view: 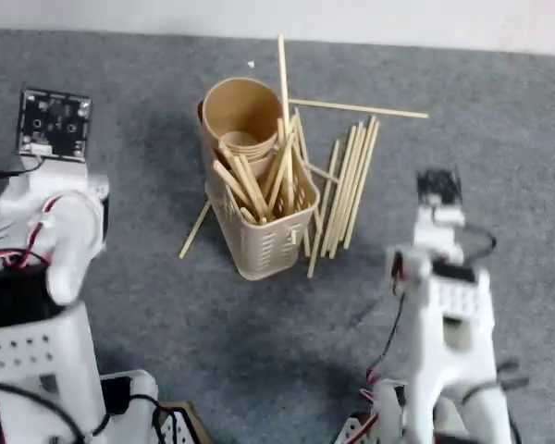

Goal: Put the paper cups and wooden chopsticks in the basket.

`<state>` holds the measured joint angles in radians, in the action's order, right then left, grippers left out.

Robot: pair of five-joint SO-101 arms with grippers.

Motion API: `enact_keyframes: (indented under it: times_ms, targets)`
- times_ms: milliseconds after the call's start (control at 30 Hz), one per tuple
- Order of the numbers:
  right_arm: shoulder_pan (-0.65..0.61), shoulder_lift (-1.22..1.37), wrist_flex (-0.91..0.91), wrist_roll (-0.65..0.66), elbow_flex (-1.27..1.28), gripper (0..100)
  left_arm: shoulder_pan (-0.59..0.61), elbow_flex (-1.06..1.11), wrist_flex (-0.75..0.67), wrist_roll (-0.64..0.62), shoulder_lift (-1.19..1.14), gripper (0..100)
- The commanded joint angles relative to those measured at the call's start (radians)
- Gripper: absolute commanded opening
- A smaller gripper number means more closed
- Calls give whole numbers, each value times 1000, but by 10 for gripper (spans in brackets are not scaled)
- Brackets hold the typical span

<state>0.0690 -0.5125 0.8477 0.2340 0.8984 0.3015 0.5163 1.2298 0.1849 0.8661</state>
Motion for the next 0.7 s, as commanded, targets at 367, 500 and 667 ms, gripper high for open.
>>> enact_keyframes:
  times_ms: [367, 500, 667]
  targets:
    - [-170, 789, 188, -120, -924, 180, 39, 596, -385, 2, -79, 98]
    - [-177, 897, 189, -180, -1058, 180, 65, 641, -456, 2, -85, 98]
    - [-219, 990, 188, -184, -1099, 180, 65, 685, -543, 2, -85, 98]
